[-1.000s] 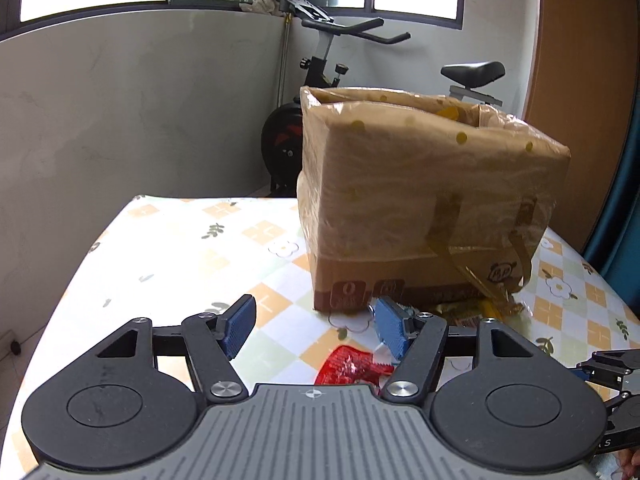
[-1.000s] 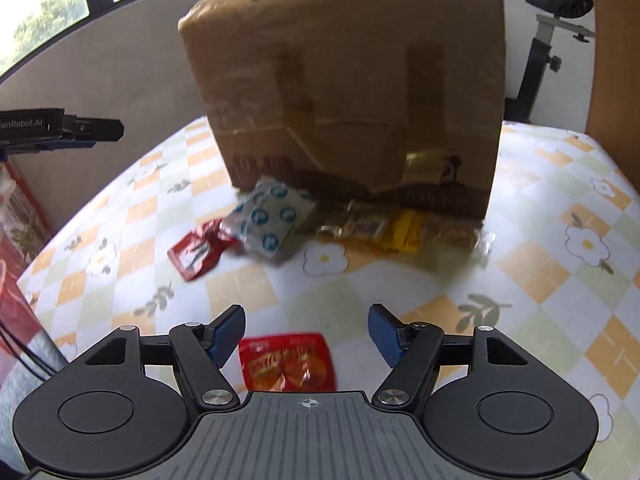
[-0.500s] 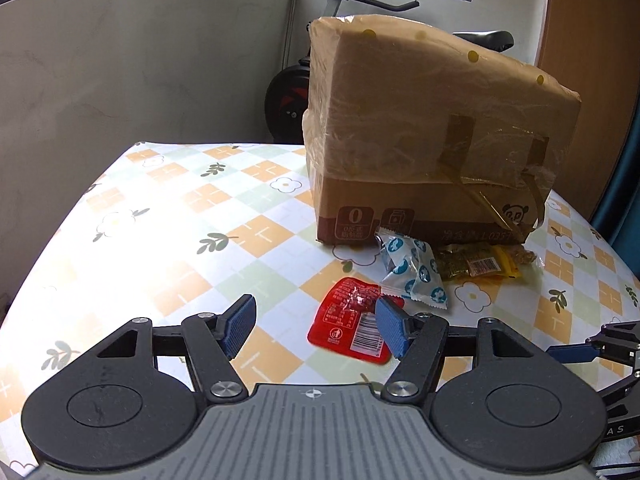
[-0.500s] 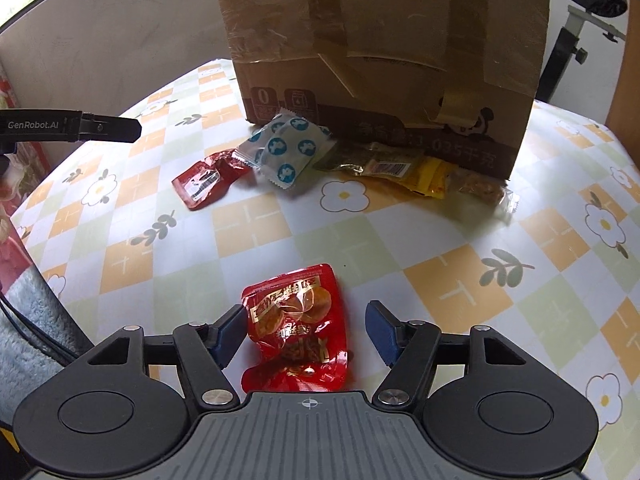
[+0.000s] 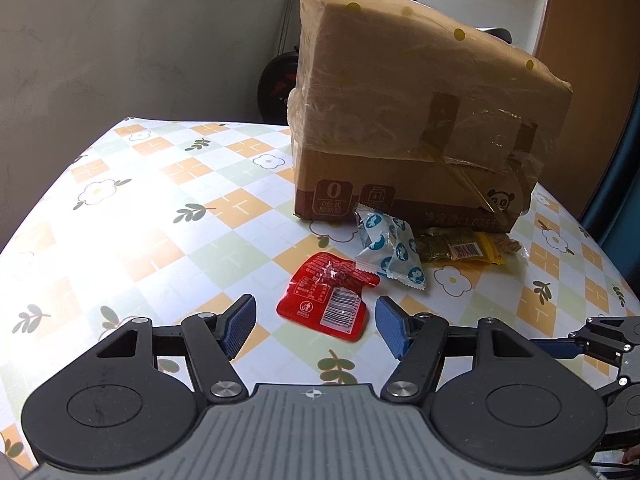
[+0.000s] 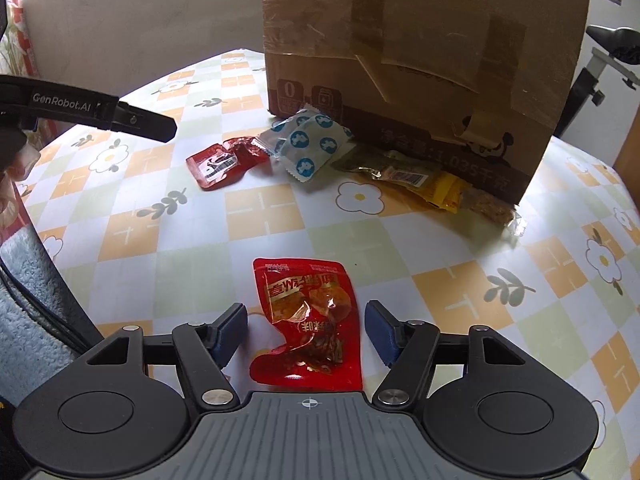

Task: Organize snacks
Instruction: 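Grasp the white-blue sachet with the left tool while the right tool grasps the red jerky packet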

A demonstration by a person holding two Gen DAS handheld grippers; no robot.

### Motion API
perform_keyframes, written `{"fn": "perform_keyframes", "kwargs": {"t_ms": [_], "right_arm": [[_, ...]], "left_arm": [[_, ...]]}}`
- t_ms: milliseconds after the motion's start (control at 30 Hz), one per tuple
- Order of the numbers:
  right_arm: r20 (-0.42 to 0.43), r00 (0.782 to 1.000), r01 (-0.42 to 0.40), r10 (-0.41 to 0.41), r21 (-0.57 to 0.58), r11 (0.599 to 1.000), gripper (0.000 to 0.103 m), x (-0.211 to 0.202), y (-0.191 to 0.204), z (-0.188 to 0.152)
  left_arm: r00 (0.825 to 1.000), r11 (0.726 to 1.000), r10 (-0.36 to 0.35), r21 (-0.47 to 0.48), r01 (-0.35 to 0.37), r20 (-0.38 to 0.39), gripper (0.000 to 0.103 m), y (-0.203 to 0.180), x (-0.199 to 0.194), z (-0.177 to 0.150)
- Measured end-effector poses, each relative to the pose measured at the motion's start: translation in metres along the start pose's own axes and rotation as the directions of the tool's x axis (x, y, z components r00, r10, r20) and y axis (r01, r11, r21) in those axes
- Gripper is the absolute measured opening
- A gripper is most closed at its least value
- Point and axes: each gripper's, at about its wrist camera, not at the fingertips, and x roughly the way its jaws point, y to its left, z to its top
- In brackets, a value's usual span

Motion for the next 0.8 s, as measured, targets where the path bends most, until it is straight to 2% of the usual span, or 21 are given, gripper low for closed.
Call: {"fn": "perform_keyframes", "kwargs": {"t_ms": [33, 67, 267, 433, 633, 800], "right_arm": [[0.005, 1.0, 0.001, -0.001, 0.005, 1.0, 0.048, -0.001, -0.002, -0.001], [0.012, 1.0, -0.005, 0.004, 0.006, 1.0, 0.047, -0.002, -0.003, -0.002], [0.057, 0.998, -0.038, 0.036, 0.036, 0.999, 0.042, -0.004, -0.011, -0.005], [0.135, 0.991, -0.029, 0.019, 0.076, 0.997, 0.042, -0.01, -0.025, 0.0], [0.192, 0.98, 0.038, -0.049, 0.063, 0.997, 0.042, -0.005, -0.049, 0.006], [0.207, 0.973, 0.091, -0.104, 0.072, 0.993, 0.042, 0.007, -0.07, 0.008]], "left_arm": [[1.0, 1.0, -0.001, 0.0, 0.001, -0.002, 0.068, -0.001, 0.0, -0.001], [1.0, 1.0, -0.003, -0.001, 0.003, -0.004, 0.068, -0.001, -0.001, -0.003], [1.0, 1.0, -0.011, -0.006, 0.011, -0.015, 0.068, -0.006, -0.001, -0.007], [1.0, 1.0, -0.011, -0.016, 0.011, -0.009, 0.068, -0.005, -0.002, 0.0], [1.0, 1.0, -0.009, -0.015, 0.009, -0.025, 0.068, -0.012, 0.01, 0.009], [0.999, 1.0, -0.029, -0.004, 0.029, -0.042, 0.068, -0.026, 0.031, 0.018]]}}
